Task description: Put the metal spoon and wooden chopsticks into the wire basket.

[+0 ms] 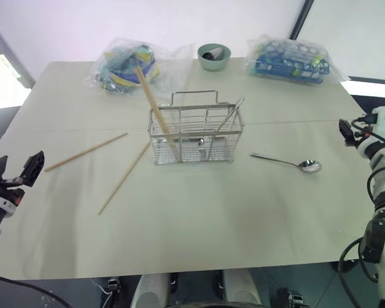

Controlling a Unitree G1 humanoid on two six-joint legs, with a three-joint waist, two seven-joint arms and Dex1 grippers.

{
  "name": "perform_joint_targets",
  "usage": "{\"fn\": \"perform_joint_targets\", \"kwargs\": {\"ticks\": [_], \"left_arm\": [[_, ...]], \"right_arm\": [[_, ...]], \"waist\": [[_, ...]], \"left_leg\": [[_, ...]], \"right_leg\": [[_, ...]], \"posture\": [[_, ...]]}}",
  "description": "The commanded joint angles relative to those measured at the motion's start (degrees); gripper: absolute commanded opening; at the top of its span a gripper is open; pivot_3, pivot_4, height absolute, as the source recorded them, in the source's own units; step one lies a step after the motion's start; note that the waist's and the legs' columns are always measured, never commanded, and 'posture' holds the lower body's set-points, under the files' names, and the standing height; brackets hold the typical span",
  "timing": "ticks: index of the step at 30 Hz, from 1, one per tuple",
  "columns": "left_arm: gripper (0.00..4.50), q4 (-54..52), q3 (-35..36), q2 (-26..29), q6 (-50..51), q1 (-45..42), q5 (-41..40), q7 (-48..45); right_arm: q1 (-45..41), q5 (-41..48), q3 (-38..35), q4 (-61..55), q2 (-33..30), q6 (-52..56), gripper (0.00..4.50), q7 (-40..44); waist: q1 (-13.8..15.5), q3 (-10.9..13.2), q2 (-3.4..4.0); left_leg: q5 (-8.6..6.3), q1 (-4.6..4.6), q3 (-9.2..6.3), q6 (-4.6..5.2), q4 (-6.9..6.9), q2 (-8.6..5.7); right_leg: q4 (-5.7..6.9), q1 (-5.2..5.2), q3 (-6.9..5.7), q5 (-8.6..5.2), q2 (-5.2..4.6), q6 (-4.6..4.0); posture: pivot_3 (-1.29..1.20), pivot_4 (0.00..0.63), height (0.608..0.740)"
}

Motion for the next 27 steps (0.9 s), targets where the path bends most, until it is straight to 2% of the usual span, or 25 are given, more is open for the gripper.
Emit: {"fn": "perform_joint_targets", "kwargs": {"ticks": [1, 12, 18, 22, 27], "left_arm": [[4.45, -1.35, 0.5, 1.45, -0.52, -1.02, -0.26, 0.5], [4.45, 0.49, -0.48, 3.06, -0.6, -2.88, 1.53, 0.68], [4.45, 1.34, -0.78, 5.18, 1.1, -6.75, -0.67, 0.87], [4.45, 1.31, -0.56, 8.55, 4.51, -11.04, -5.21, 0.55], [4.45, -0.28, -3.1, 15.63, 9.74, -17.72, -13.41, -3.09]], "right_arm": [[-1.45, 0.64, -0.65, -1.39, -0.38, -1.13, 3.6, 0.11], [-1.16, 0.71, -0.67, -1.57, -0.33, -1.65, 3.6, 0.03], [-1.66, 0.21, 0.07, -2.0, -1.35, -2.06, 3.6, 2.0], [-3.02, -0.25, 1.44, -2.6, -2.71, -1.69, 3.6, 6.68], [-6.07, -0.98, 4.18, -2.13, -5.2, -0.29, 3.6, 16.35]], "waist": [[0.02, 0.0, 0.0], [0.03, 0.0, 0.0], [0.01, 0.0, 0.0], [-0.06, 0.01, 0.01], [0.02, 0.03, 0.05]], "left_leg": [[0.0, 0.0, 0.0, 0.0, 0.0, 0.0], [0.01, 0.0, 0.0, 0.01, 0.0, 0.0], [0.01, 0.0, 0.0, 0.01, 0.01, 0.0], [0.01, 0.0, 0.0, 0.02, 0.01, 0.0], [0.02, 0.0, 0.0, 0.02, 0.02, -0.01]], "right_leg": [[0.0, 0.0, 0.0, 0.0, 0.0, 0.0], [0.01, 0.01, 0.0, 0.0, 0.01, 0.0], [0.01, 0.01, -0.01, 0.0, 0.01, 0.0], [0.02, 0.0, -0.03, 0.01, 0.03, 0.01], [0.05, -0.01, -0.07, 0.01, 0.05, 0.02]], "posture": [[0.0, 0.15, 0.697], [0.0, 0.15, 0.697], [0.0, 0.15, 0.697], [0.0, 0.15, 0.697], [0.0, 0.15, 0.697]]}}
